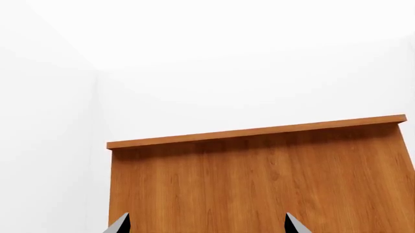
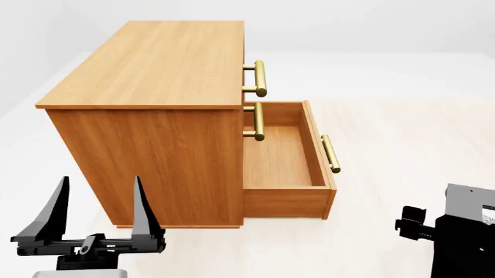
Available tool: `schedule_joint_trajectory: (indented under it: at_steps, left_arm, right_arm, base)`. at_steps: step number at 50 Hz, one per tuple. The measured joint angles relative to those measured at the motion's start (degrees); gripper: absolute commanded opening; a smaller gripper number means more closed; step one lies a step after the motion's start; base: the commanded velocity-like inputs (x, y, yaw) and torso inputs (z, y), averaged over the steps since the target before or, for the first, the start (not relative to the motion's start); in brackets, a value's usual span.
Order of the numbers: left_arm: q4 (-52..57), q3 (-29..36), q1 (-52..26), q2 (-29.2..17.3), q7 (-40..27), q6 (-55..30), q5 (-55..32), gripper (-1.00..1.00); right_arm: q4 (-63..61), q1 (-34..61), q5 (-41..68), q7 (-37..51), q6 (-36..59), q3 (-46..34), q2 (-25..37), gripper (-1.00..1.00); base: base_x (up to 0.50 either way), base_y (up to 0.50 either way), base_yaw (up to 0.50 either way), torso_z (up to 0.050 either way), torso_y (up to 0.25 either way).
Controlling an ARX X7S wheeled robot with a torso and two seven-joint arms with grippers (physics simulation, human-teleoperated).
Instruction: Put the bowl on top of the cabinet.
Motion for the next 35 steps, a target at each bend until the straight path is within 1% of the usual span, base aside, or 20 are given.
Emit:
schedule_joint_trajectory:
  at_steps: [20, 35]
  left_arm:
    - [0.0, 0.2, -0.1, -0.2, -0.3, -0.1, 0.0, 1.00]
    - [0.1, 0.4, -0.1, -0.3, -0.5, -0.2, 0.1, 1.00]
  right_arm:
    - [1.5, 3.3, 0.8, 2.3, 4.6, 0.4, -0.6, 1.00]
    - [3.7, 4.0, -0.2, 3.9, 5.1, 0.0, -1.1, 1.00]
  base:
    - [0.00, 0.00, 0.00, 0.000, 0.000]
    - [0.00, 0.00, 0.00, 0.000, 0.000]
